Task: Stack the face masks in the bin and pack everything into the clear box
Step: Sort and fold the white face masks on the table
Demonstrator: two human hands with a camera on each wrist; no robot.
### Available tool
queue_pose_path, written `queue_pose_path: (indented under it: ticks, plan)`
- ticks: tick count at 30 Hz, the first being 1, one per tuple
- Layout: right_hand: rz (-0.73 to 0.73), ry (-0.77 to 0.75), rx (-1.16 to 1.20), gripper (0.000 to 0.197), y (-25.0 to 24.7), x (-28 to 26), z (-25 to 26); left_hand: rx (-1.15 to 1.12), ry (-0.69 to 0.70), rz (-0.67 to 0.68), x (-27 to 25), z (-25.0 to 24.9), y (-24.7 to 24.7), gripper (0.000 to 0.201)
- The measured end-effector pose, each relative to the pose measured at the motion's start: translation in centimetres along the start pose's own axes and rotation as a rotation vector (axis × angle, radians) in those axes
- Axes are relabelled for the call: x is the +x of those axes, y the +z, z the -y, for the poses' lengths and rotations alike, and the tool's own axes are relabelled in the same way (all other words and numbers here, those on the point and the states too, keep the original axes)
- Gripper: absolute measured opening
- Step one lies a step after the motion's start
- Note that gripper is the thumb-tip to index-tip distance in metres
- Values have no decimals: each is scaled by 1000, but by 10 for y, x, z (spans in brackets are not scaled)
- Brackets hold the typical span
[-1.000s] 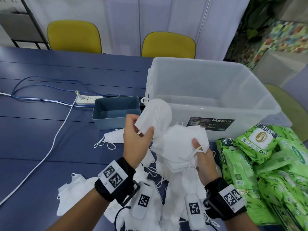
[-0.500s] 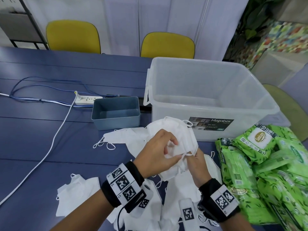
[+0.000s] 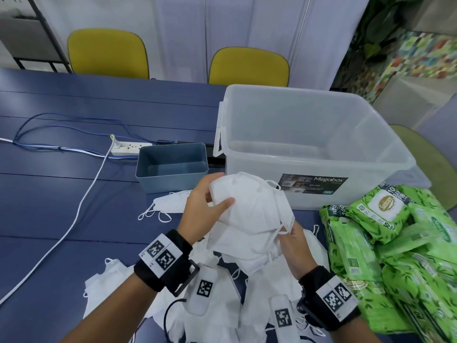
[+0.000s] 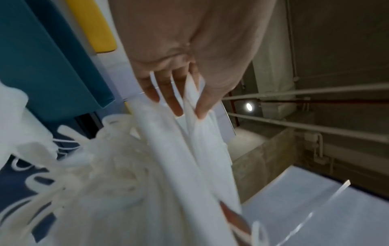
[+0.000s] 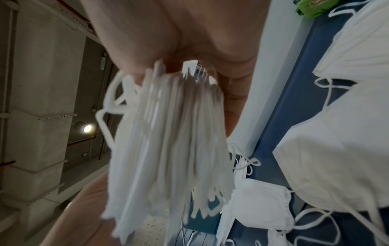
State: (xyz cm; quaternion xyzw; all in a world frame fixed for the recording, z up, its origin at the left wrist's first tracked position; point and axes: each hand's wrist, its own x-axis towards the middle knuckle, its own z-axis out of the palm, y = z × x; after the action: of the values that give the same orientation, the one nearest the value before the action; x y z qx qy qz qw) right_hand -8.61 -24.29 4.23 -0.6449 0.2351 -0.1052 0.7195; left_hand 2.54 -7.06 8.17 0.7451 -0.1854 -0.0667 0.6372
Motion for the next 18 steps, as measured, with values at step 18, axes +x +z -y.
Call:
queue_pose_path:
  ticks: [18]
  plan:
    - [-254, -34, 120, 33, -6, 21, 1, 191, -181, 167, -11, 21, -3, 29]
